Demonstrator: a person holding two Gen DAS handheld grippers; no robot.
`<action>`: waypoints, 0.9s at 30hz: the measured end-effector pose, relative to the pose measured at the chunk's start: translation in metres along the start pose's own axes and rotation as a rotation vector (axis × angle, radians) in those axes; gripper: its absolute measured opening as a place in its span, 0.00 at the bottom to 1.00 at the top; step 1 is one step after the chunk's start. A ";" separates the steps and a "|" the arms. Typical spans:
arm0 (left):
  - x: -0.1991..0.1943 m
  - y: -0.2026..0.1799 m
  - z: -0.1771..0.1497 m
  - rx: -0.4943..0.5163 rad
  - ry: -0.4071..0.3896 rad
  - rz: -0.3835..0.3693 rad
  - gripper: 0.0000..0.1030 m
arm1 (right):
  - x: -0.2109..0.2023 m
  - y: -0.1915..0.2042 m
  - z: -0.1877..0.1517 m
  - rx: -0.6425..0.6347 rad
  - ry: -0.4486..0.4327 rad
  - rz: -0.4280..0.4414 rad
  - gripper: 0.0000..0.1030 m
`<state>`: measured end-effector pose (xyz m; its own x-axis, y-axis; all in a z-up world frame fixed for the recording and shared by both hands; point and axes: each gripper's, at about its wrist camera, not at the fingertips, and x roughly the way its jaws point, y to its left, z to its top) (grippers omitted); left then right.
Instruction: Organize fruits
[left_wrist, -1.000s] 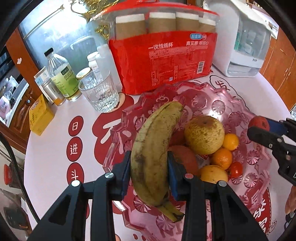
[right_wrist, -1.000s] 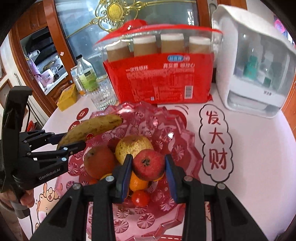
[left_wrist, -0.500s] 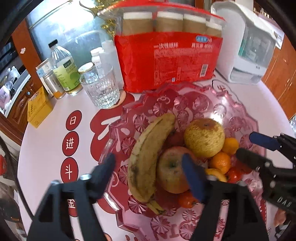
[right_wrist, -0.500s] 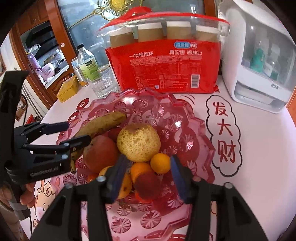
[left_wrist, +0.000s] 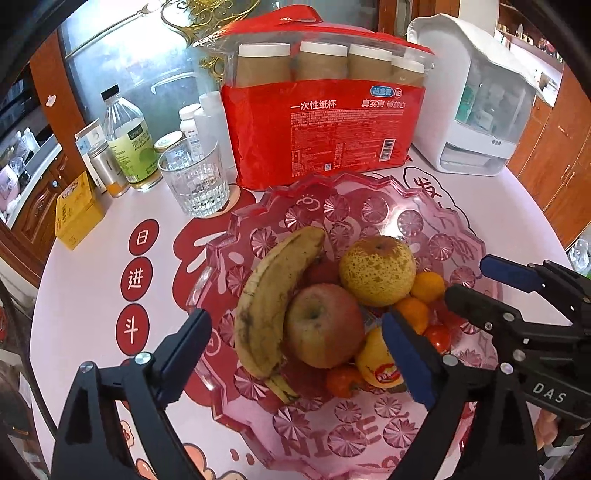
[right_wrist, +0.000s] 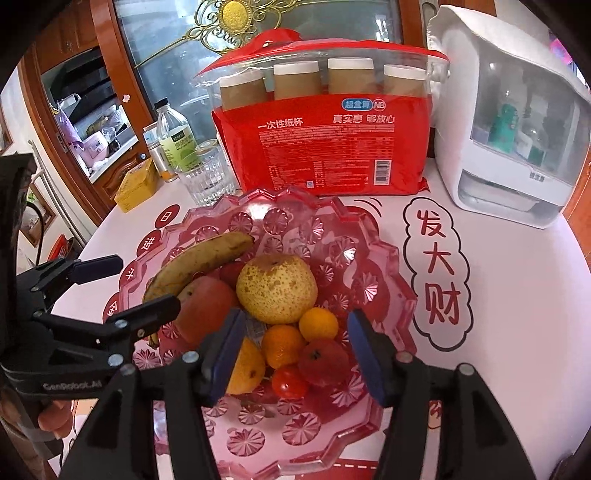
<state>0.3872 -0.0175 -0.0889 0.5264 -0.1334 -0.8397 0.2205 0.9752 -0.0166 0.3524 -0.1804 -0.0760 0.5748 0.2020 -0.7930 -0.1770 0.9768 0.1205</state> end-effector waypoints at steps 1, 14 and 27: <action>-0.001 0.000 -0.001 -0.004 0.001 -0.005 0.92 | -0.001 0.000 -0.001 0.001 0.001 -0.001 0.57; -0.042 -0.005 -0.034 -0.021 -0.016 -0.033 0.94 | -0.028 0.002 -0.027 0.028 0.007 0.013 0.57; -0.136 -0.019 -0.108 -0.050 -0.106 0.034 0.96 | -0.112 0.016 -0.091 0.056 -0.045 0.003 0.59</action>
<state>0.2226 0.0013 -0.0335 0.6172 -0.1157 -0.7783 0.1615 0.9867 -0.0185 0.2123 -0.1937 -0.0403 0.6098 0.2069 -0.7651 -0.1343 0.9783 0.1575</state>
